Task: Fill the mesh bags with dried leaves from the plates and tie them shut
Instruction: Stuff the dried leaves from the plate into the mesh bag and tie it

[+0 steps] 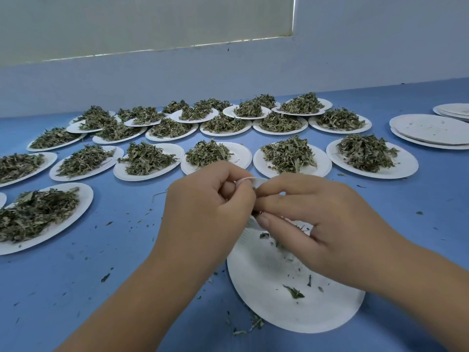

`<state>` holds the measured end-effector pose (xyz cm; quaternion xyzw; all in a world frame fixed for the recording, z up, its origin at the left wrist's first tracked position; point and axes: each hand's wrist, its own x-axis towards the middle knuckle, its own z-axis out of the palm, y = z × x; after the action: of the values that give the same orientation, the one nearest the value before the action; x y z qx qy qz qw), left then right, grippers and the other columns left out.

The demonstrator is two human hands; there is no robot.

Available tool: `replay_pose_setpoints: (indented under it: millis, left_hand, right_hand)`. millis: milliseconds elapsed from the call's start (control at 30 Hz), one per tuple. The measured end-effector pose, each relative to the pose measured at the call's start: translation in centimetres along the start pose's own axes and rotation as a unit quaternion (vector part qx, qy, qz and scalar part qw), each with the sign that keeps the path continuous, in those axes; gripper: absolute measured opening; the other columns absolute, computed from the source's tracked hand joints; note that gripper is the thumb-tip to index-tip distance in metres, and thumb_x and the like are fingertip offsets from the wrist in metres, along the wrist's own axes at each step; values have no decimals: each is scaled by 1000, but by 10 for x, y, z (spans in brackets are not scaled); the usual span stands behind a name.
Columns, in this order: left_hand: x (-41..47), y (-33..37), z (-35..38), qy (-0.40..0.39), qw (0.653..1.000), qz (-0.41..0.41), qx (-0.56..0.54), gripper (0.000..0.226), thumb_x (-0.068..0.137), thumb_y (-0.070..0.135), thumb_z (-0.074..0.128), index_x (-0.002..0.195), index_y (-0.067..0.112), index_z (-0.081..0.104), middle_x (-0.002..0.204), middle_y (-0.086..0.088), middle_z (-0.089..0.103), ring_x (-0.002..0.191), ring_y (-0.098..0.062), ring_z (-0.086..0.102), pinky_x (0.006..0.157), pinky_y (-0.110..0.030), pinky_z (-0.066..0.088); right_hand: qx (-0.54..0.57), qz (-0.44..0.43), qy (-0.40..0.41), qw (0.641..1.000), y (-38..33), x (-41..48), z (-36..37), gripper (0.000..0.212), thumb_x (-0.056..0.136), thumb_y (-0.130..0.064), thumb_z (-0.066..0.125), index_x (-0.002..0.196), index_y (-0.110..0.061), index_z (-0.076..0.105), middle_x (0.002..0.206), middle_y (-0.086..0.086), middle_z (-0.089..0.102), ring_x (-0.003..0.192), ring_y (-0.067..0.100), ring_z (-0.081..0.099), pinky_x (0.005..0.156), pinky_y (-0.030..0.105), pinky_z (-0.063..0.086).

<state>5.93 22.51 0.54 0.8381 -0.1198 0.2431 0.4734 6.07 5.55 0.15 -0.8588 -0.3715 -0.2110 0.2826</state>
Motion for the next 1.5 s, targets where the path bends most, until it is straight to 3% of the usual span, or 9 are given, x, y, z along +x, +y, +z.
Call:
replay_pose_setpoints:
  millis: [167, 267, 367, 500, 633, 833, 1033, 1367, 1500]
  left_hand:
    - [0, 1, 0, 2, 1000, -1, -19, 15, 83, 17, 64, 73, 27, 70, 57, -4, 57, 49, -11, 47, 45, -13, 38]
    - [-2, 3, 3, -9, 1000, 12, -18, 12, 77, 24, 59, 74, 28, 69, 56, -3, 53, 46, -9, 43, 45, -13, 37]
    - [-3, 2, 2, -1, 1000, 17, -17, 13, 78, 25, 58, 74, 29, 69, 55, -2, 53, 46, -11, 42, 44, -15, 37]
    - [1, -1, -5, 29, 999, 9, -31, 13, 79, 25, 59, 74, 29, 70, 56, 3, 56, 47, -4, 43, 44, -12, 34]
    - [6, -3, -10, 46, 998, 16, -27, 21, 87, 13, 64, 77, 30, 71, 55, 7, 54, 47, -4, 42, 44, -8, 33]
    - [6, -3, -9, 47, 999, 21, -15, 23, 87, 12, 63, 77, 32, 70, 58, 2, 56, 48, -5, 44, 44, -8, 33]
    - [5, -4, -9, 47, 998, 31, -1, 22, 87, 10, 64, 79, 30, 71, 59, 1, 55, 48, -5, 43, 45, -7, 31]
    - [5, -5, -8, 39, 999, 28, -11, 14, 83, 22, 59, 78, 29, 70, 58, 2, 54, 48, -6, 43, 46, -8, 33]
    - [4, -5, -9, 37, 999, 27, -9, 15, 84, 20, 61, 78, 29, 70, 57, 1, 53, 47, -5, 41, 46, -8, 32]
  right_hand:
    - [-67, -17, -85, 994, -4, -1, 2, 48, 92, -62, 37, 123, -34, 62, 126, -23, 57, 94, 13, 60, 67, 37, 54]
    - [-105, -55, -102, 988, -7, 1, 8, 43, 90, -62, 41, 97, -28, 66, 109, -17, 62, 69, 18, 52, 53, 37, 48]
    - [-88, -73, -90, 989, -8, 1, 4, 32, 91, -58, 44, 67, -38, 40, 111, -20, 58, 69, 17, 51, 54, 35, 46]
    - [52, -31, -21, 998, -2, 1, -13, 28, 93, -42, 52, 90, -23, 72, 105, -14, 68, 92, 6, 62, 73, 19, 48]
    - [51, 70, 10, 996, 10, 5, -30, 22, 83, -55, 54, 94, -39, 64, 92, -21, 56, 84, 7, 56, 68, 17, 40]
    - [-4, 145, -290, 946, 32, -3, -33, 87, 50, -88, 59, 128, -59, 34, 124, -43, 28, 121, -20, 22, 96, 22, 35]
    - [-51, 107, -332, 936, 36, -8, -11, 115, 37, -97, 50, 138, -57, 11, 124, -40, 19, 110, -15, 15, 88, 24, 32]
    - [-49, 112, -297, 947, 26, -7, -5, 46, 85, -55, 55, 130, -51, 47, 110, -28, 36, 85, -21, 39, 69, 8, 34]
    - [-54, 117, -287, 949, 23, -6, -3, 38, 91, -36, 54, 126, -50, 53, 111, -27, 42, 79, -21, 39, 70, 9, 35]
